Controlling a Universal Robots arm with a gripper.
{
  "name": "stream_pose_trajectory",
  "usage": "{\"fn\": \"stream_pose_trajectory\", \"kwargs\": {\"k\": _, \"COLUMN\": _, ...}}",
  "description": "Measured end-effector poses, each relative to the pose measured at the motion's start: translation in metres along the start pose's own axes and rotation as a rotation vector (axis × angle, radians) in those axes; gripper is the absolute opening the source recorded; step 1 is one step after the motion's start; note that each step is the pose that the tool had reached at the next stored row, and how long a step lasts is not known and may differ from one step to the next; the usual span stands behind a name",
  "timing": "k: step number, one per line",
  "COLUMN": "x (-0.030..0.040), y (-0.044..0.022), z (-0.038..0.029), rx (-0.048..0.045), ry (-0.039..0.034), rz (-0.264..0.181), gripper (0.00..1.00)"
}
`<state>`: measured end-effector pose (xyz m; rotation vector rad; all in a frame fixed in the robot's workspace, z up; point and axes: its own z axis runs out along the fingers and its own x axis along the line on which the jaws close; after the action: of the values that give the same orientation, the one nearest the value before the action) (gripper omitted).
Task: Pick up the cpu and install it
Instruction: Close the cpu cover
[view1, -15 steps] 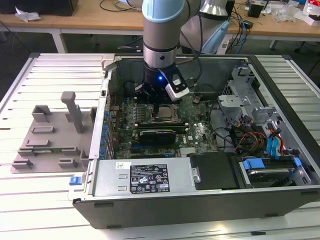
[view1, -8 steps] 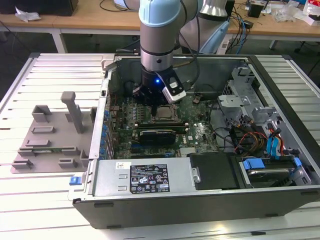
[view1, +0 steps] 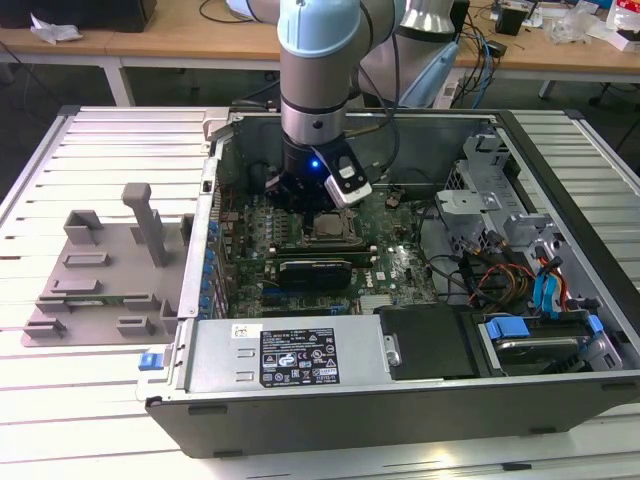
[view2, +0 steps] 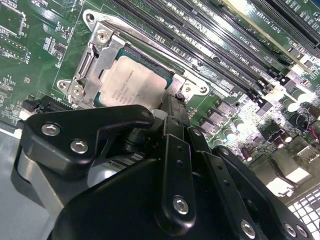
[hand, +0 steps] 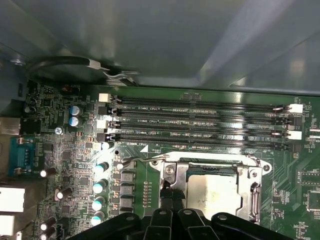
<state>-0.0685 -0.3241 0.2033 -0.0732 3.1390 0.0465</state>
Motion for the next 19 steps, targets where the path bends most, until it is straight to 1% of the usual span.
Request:
{"fn": "stream_pose_trajectory", "kwargs": {"k": 4, "x": 0.0000, "y": 0.0000, "z": 0.0003, "rx": -0.0002, "ry": -0.0001, "rz": 0.000, "gripper": 0.11}}
{"fn": "stream_pose_trajectory", "kwargs": {"k": 9, "x": 0.0000, "y": 0.0002, "z": -0.0051, "rx": -0.0001, "ry": -0.0001, "rz": 0.000, "gripper": 0.11}}
{"fn": "stream_pose_trajectory", "kwargs": {"k": 11, "x": 0.0000, "y": 0.0003, "z": -0.0100, "rx": 0.0001, "ry": -0.0001, "rz": 0.000, "gripper": 0.11}}
{"fn": "stream_pose_trajectory", "kwargs": {"k": 12, "x": -0.0001, "y": 0.0005, "z": -0.0143, "rx": 0.0009, "ry": 0.0000, "rz": 0.000, "gripper": 0.11}}
{"fn": "stream_pose_trajectory", "kwargs": {"k": 13, "x": -0.0001, "y": 0.0006, "z": -0.0173, "rx": 0.0014, "ry": -0.0001, "rz": 0.000, "gripper": 0.11}}
{"fn": "stream_pose_trajectory", "kwargs": {"k": 14, "x": -0.0001, "y": 0.0006, "z": -0.0190, "rx": 0.0024, "ry": -0.0001, "rz": 0.000, "gripper": 0.11}}
{"fn": "stream_pose_trajectory", "kwargs": {"k": 15, "x": 0.0004, "y": 0.0007, "z": -0.0189, "rx": 0.0046, "ry": -0.0050, "rz": 0.000, "gripper": 0.11}}
{"fn": "stream_pose_trajectory", "kwargs": {"k": 16, "x": 0.0007, "y": 0.0007, "z": -0.0190, "rx": 0.0099, "ry": -0.0164, "rz": 0.000, "gripper": 0.11}}
{"fn": "stream_pose_trajectory", "kwargs": {"k": 17, "x": 0.0006, "y": 0.0006, "z": -0.0190, "rx": 0.0148, "ry": -0.0182, "rz": -0.001, "gripper": 0.11}}
{"fn": "stream_pose_trajectory", "kwargs": {"k": 18, "x": -0.0010, "y": 0.0006, "z": -0.0190, "rx": 0.0169, "ry": -0.0177, "rz": -0.001, "gripper": 0.11}}
{"fn": "stream_pose_trajectory", "kwargs": {"k": 19, "x": -0.0043, "y": 0.0004, "z": -0.0190, "rx": 0.0174, "ry": -0.0173, "rz": -0.001, "gripper": 0.11}}
